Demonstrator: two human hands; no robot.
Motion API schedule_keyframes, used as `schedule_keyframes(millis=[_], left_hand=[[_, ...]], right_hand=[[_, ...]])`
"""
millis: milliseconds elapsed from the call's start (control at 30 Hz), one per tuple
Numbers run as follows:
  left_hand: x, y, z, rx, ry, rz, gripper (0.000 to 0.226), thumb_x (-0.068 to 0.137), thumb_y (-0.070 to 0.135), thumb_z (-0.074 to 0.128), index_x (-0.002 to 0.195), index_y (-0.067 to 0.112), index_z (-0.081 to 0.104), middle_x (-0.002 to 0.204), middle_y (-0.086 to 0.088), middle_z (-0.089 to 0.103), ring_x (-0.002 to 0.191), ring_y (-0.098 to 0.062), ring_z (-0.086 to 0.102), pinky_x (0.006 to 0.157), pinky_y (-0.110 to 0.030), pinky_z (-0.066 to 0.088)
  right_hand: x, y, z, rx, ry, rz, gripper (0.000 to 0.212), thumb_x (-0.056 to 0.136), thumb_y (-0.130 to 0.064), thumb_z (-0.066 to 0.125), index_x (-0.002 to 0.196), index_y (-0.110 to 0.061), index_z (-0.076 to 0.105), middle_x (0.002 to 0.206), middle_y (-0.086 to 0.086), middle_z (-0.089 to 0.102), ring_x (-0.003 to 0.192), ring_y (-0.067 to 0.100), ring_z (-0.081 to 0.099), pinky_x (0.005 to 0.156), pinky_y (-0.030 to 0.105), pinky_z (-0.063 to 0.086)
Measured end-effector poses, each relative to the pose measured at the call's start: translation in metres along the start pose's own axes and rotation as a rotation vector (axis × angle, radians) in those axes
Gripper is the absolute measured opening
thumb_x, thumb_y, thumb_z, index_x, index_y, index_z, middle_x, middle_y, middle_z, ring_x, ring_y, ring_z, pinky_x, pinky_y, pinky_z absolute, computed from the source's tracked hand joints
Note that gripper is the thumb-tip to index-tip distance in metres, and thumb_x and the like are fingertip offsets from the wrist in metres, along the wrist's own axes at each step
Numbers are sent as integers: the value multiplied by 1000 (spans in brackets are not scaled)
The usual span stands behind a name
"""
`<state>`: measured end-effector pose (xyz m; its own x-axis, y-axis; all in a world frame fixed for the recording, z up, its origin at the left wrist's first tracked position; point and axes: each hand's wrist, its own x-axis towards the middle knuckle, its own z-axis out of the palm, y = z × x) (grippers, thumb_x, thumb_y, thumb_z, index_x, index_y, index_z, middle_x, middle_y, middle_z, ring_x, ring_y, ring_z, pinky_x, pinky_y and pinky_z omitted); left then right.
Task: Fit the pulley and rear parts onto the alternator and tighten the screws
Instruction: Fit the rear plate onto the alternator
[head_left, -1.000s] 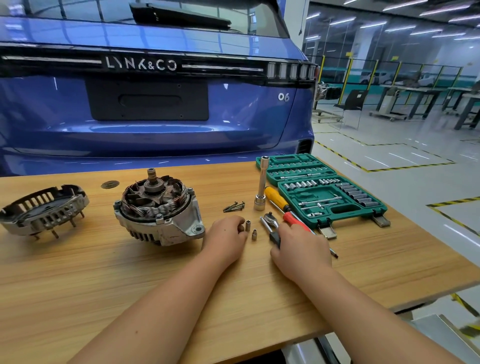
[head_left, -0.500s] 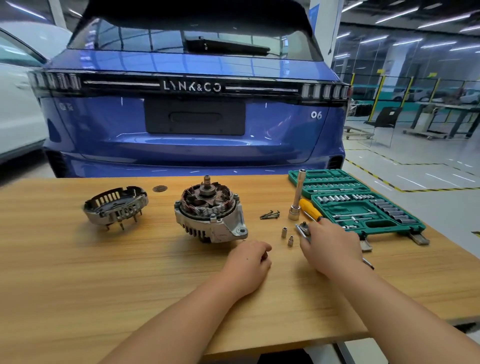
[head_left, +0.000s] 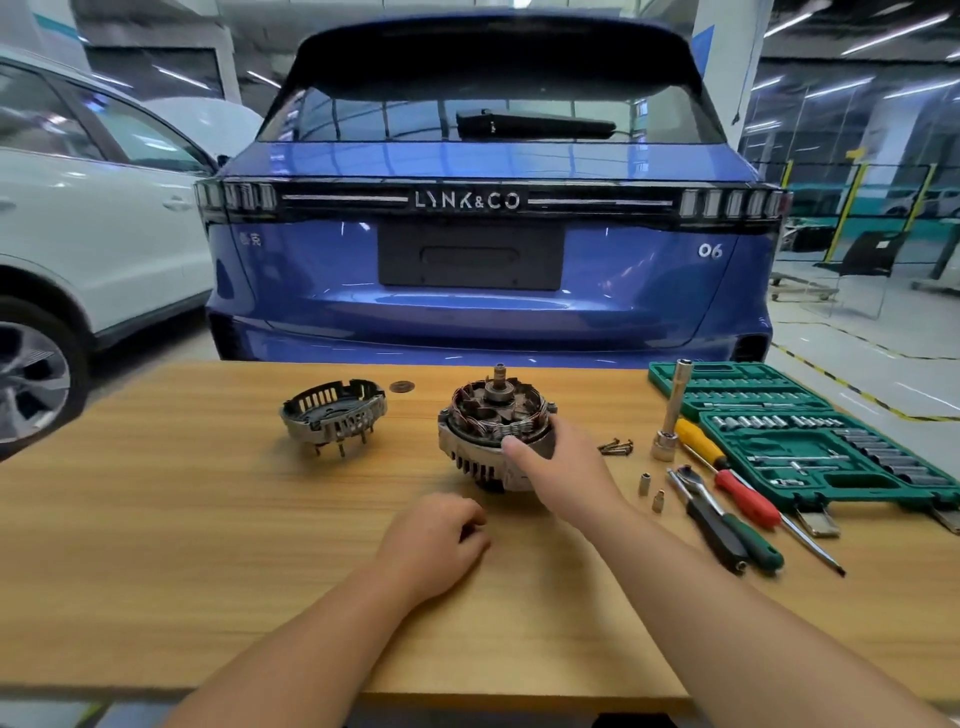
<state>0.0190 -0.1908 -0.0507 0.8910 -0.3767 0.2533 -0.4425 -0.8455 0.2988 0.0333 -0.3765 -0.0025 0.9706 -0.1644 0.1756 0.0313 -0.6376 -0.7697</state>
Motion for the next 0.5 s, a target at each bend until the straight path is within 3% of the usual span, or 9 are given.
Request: schedule_keyframes(millis=[167, 333, 433, 500], left_hand=[[-10, -50, -18, -36, 124, -265, 30, 97, 45, 56, 122, 31, 66, 110, 13, 67, 96, -5, 58, 80, -23, 50], [1, -83, -35, -113, 398, -596, 30, 92, 40, 66, 117, 23, 63, 104, 9, 59, 91, -10, 56, 76, -30, 52], [12, -98, -45, -173, 546, -694, 49, 86, 42, 73, 127, 23, 52, 118, 0, 53, 103, -18, 53, 79, -36, 51], [21, -107, -55, -155, 547, -760, 68, 82, 49, 75, 139, 31, 41, 131, -6, 45, 118, -26, 47, 84, -43, 50]], right_hand=[[4, 7, 12, 5, 59, -11, 96, 76, -79, 58, 153, -26, 34, 150, -5, 44, 139, 21, 40, 109, 52, 44], [0, 15, 22, 46, 159, -40, 96, 74, -80, 54, 152, -27, 35, 146, -4, 44, 135, 20, 38, 108, 48, 43], [-2, 15, 29, 29, 221, -21, 96, 73, -82, 53, 150, -27, 34, 145, -3, 41, 135, 20, 35, 107, 47, 41], [-4, 14, 33, 17, 240, -9, 101, 69, -87, 47, 149, -28, 34, 145, -3, 39, 135, 20, 34, 106, 49, 42]])
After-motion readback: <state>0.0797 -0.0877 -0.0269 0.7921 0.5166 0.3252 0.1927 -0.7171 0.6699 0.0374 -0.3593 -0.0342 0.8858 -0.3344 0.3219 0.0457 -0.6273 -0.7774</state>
